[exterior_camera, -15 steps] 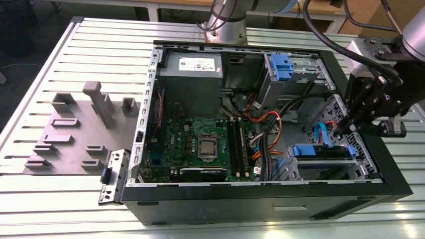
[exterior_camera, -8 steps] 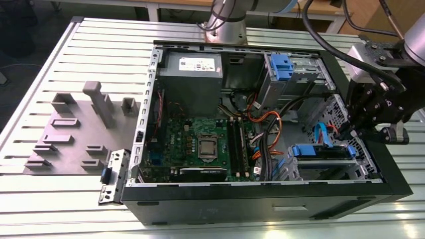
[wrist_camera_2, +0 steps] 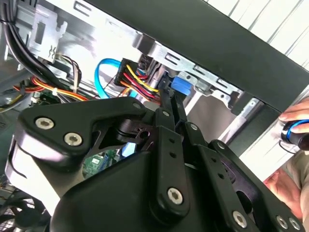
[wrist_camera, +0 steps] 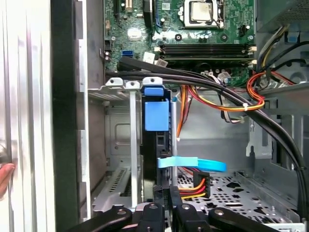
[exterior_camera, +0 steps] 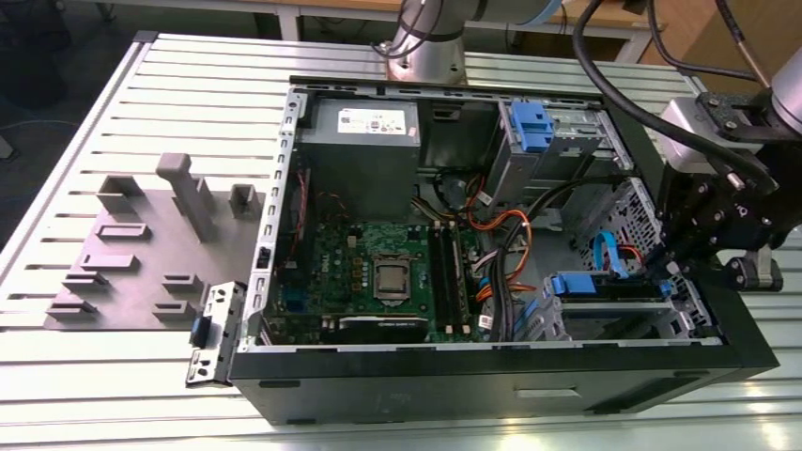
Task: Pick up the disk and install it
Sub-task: 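Insert the second disk wire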
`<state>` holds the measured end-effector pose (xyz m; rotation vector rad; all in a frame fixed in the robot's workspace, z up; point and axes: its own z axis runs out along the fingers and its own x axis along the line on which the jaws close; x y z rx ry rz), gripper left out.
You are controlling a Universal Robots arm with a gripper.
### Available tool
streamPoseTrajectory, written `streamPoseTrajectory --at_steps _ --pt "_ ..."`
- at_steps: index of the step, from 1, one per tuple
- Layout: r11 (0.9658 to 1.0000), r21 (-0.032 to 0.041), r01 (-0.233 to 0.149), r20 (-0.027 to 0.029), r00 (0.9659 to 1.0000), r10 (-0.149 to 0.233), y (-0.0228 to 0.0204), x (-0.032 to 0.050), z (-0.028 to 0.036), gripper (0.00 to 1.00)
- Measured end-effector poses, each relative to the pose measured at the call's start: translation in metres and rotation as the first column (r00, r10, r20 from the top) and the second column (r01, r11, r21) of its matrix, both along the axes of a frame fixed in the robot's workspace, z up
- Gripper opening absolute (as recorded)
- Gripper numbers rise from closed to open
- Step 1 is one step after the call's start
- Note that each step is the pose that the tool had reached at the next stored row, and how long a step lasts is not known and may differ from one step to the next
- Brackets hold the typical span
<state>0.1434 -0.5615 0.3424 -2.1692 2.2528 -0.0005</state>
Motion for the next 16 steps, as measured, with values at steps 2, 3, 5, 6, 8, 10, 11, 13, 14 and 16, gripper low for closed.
streamPoseTrajectory --at_steps 2,3,5,6,8,10,11,13,14,16 --pt "1.0000 -0.0002 0.000 0.0000 1.0000 0.000 -0.0012 -0.0004 0.0000 0.16" --pt "1.0000 0.0000 0.000 0.0000 1.0000 0.000 -0.0014 -0.0007 -0.0005 0.16" --pt "1.0000 -0.0002 0.000 0.0001 1.0000 0.000 -0.0017 -0.0010 -0.0019 0.16" --pt "1.0000 -0.0005 0.000 0.0001 1.0000 0.000 -0.0017 -0.0010 -0.0019 0.16" --pt "1.0000 -0.0005 0.000 0.0001 1.0000 0.000 -0.0017 -0.0010 -0.0020 0.16" --pt "1.0000 -0.0002 0.000 0.0001 1.0000 0.000 -0.0017 -0.0011 -0.0022 0.16" --pt "1.0000 -0.0003 0.000 0.0001 1.0000 0.000 -0.0017 -0.0011 -0.0022 0.16" --pt "1.0000 -0.0002 0.000 0.0001 1.0000 0.000 -0.0017 -0.0011 -0.0023 0.18" --pt "1.0000 -0.0001 0.000 0.0001 1.0000 0.000 -0.0017 -0.0011 -0.0023 0.18" --pt "1.0000 -0.0002 0.000 0.0001 1.0000 0.000 -0.0017 -0.0011 -0.0023 0.24"
